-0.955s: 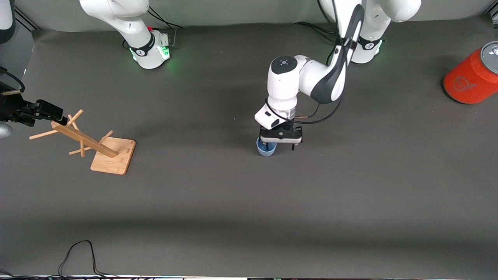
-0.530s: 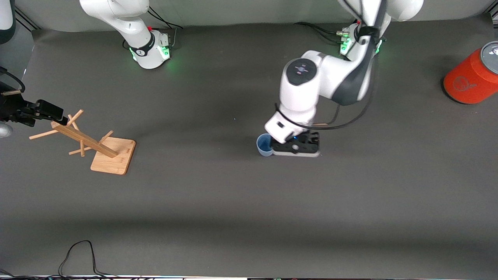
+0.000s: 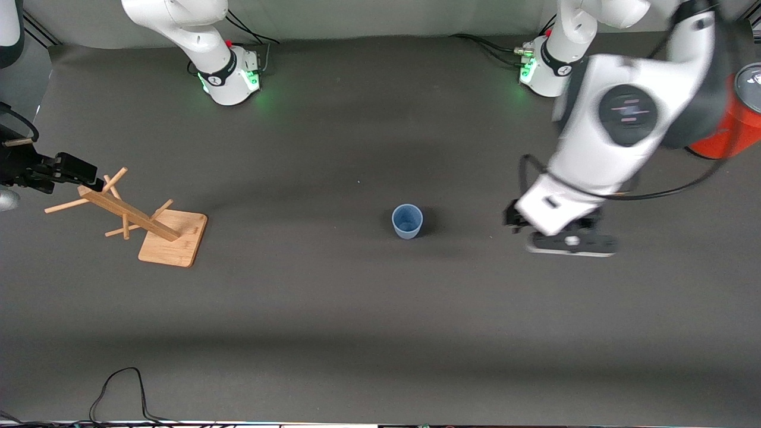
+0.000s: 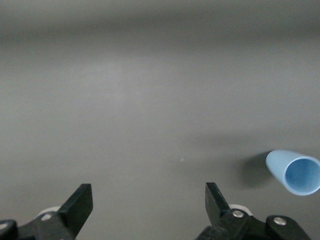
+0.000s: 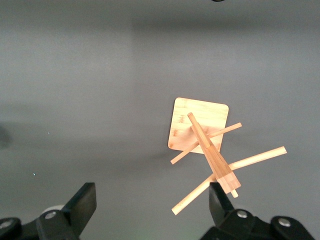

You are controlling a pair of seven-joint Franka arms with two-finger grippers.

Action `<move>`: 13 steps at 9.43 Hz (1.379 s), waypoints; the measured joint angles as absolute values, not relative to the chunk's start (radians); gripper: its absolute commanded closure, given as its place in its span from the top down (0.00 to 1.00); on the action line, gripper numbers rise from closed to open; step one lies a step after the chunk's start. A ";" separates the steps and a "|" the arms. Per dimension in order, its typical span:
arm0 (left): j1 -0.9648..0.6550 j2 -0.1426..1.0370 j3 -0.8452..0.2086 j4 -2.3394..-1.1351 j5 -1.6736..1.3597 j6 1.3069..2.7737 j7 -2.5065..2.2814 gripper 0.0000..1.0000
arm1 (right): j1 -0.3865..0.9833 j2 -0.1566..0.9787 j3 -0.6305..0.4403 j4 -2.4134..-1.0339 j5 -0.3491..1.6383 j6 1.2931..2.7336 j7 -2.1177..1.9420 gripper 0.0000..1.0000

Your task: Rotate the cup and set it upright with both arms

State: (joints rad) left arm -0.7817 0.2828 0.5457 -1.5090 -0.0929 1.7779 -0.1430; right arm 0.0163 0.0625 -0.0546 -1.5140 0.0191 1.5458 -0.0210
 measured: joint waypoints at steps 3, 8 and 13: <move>-0.668 0.239 0.544 -1.511 -0.092 1.707 -0.055 1.00 | 0.017 0.062 -0.055 -1.514 0.019 1.546 -0.021 1.00; -0.180 0.144 0.147 -1.550 0.009 1.652 -0.034 1.00 | 0.017 0.062 -0.056 -1.515 0.019 1.546 -0.021 1.00; 0.064 -0.072 -0.045 -1.784 0.034 1.681 -0.087 1.00 | 0.017 0.062 -0.057 -1.517 0.019 1.546 -0.021 1.00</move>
State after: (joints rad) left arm 0.0638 -0.0719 -0.0450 -1.7840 0.0336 1.6814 -0.0868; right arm 0.0166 0.0624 -0.0565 -1.5165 0.0191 1.5459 -0.0209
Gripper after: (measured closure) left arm 0.000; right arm 0.000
